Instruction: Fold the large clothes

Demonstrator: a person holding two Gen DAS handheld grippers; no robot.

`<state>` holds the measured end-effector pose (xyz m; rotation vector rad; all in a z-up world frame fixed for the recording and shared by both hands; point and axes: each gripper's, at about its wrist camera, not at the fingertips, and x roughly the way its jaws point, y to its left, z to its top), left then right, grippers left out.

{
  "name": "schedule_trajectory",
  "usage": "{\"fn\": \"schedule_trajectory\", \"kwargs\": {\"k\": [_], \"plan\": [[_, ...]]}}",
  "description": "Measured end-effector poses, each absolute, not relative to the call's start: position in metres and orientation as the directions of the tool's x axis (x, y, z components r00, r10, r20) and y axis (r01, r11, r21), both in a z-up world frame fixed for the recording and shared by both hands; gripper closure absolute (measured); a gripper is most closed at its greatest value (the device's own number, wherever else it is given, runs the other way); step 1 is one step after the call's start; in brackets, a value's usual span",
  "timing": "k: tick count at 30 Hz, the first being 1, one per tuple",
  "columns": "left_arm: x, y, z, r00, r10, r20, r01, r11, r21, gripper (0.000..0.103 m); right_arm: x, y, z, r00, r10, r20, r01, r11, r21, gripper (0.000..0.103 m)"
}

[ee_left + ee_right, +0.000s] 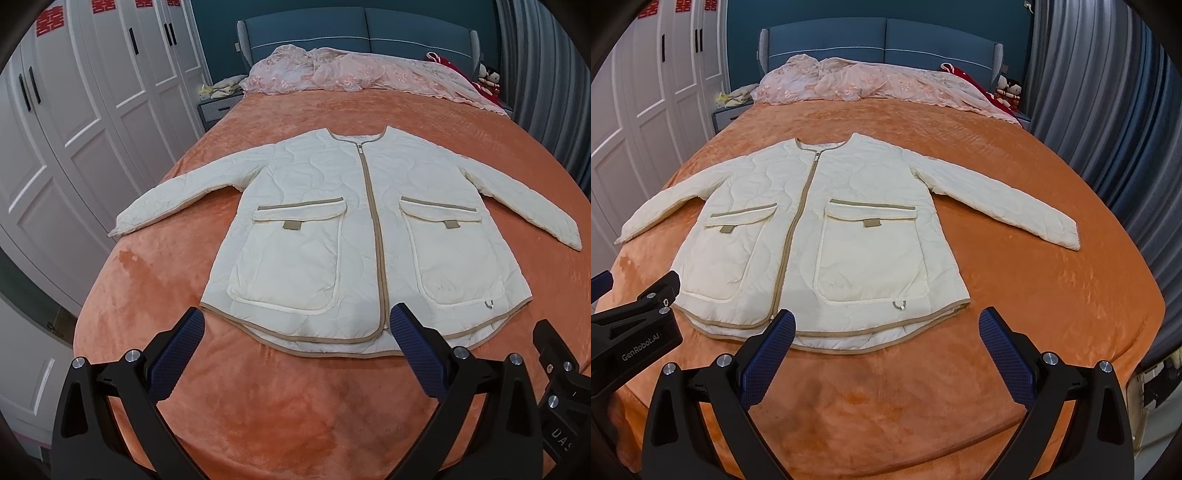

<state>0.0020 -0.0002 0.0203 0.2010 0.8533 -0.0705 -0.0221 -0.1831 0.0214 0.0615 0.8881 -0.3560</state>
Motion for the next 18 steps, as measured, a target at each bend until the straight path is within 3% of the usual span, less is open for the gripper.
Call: {"fn": "schedule_trajectory", "kwargs": {"k": [18], "plan": [[0.0047,0.0007,0.0196,0.655,0.02,-0.756,0.138,0.98,0.145,0.005,-0.0172,-0.1831,0.0213,0.58,-0.274,-0.767,0.32,0.943,-0.095,0.005]]}}
